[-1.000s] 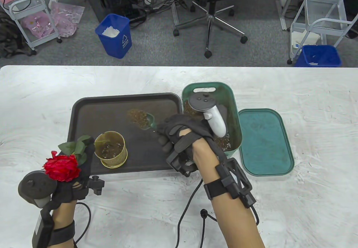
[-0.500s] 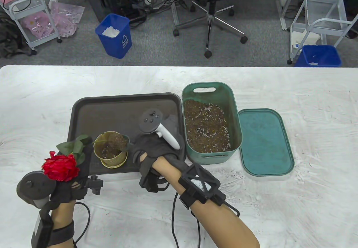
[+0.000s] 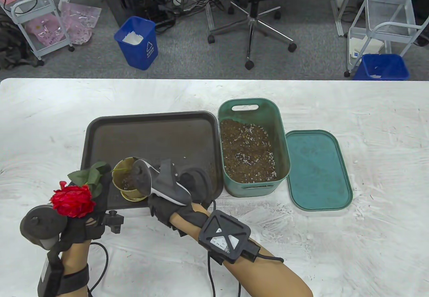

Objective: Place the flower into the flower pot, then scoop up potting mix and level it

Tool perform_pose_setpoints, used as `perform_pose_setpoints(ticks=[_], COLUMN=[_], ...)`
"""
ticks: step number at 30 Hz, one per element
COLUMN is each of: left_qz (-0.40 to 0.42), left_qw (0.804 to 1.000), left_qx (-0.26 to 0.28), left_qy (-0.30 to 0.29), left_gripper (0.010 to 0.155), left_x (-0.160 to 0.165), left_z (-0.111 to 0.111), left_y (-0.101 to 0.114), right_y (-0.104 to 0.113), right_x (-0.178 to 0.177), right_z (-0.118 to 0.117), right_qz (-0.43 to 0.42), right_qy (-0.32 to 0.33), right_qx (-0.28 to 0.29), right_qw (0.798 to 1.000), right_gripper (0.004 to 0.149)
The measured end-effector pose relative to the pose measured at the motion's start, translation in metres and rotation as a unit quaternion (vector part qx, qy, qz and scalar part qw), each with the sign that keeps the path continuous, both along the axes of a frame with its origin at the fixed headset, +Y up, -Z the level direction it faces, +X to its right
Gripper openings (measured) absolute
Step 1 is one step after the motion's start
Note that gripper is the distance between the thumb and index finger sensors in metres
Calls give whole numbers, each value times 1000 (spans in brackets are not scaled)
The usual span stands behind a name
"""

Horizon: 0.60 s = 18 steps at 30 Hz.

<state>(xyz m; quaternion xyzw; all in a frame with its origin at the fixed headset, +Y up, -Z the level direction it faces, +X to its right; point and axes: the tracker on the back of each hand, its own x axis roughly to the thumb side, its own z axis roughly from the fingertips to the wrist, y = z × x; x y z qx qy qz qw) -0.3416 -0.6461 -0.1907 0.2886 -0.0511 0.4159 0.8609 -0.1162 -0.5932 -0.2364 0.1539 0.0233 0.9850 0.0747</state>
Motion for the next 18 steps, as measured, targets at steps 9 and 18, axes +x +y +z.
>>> perform_pose_setpoints(ticks=[9,18], left_qz=[0,-10], left_qw=[1000,1000], left_qx=[0,1], left_qy=[-1,-1], left_gripper=[43,43], left_x=[1,4], left_z=[0,0], left_y=[0,1], right_y=[21,57], right_x=[38,126], right_z=[-1,-11], right_qz=[-11,-68], right_qy=[-36,-143], right_qx=[20,12], right_qw=[999,987], right_gripper=[52,52])
